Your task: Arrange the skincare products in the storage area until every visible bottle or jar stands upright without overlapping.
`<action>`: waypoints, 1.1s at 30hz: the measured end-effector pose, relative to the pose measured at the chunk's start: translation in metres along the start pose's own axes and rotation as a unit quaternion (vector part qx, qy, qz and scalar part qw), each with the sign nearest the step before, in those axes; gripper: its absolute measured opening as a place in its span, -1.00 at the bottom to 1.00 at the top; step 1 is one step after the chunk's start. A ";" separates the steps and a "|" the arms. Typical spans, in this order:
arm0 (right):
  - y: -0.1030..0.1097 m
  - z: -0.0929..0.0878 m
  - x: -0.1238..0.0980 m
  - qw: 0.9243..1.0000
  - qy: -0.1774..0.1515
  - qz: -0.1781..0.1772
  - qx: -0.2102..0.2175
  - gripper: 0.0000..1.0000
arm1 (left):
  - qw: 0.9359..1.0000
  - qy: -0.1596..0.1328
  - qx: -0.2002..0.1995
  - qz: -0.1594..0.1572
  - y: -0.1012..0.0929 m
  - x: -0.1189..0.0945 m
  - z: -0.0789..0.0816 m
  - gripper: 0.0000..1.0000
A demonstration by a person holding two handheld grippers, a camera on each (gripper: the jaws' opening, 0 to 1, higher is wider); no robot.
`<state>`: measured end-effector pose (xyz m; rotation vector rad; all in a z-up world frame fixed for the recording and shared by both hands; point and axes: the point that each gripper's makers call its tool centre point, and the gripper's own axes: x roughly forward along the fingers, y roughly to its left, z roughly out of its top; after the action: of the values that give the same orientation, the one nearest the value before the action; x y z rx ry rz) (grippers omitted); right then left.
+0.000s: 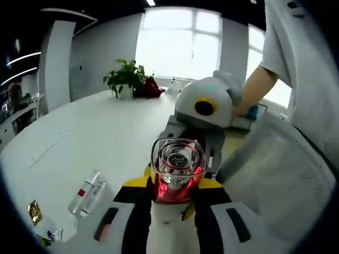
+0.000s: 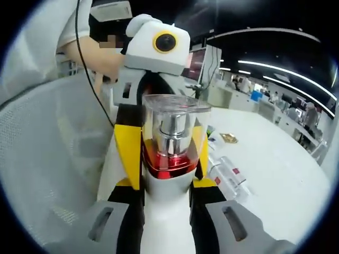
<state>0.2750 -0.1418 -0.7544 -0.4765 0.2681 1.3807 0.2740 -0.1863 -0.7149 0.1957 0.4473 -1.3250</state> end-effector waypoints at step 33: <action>-0.117 -0.037 -0.030 0.993 -0.020 -0.089 0.068 -0.38 | 1.000 -0.029 -0.009 -0.003 0.093 0.066 0.044 -0.49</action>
<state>0.3879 -0.1990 -0.7543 -0.3497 0.2782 1.1874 0.3837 -0.2397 -0.7139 0.1411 0.4117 -1.3294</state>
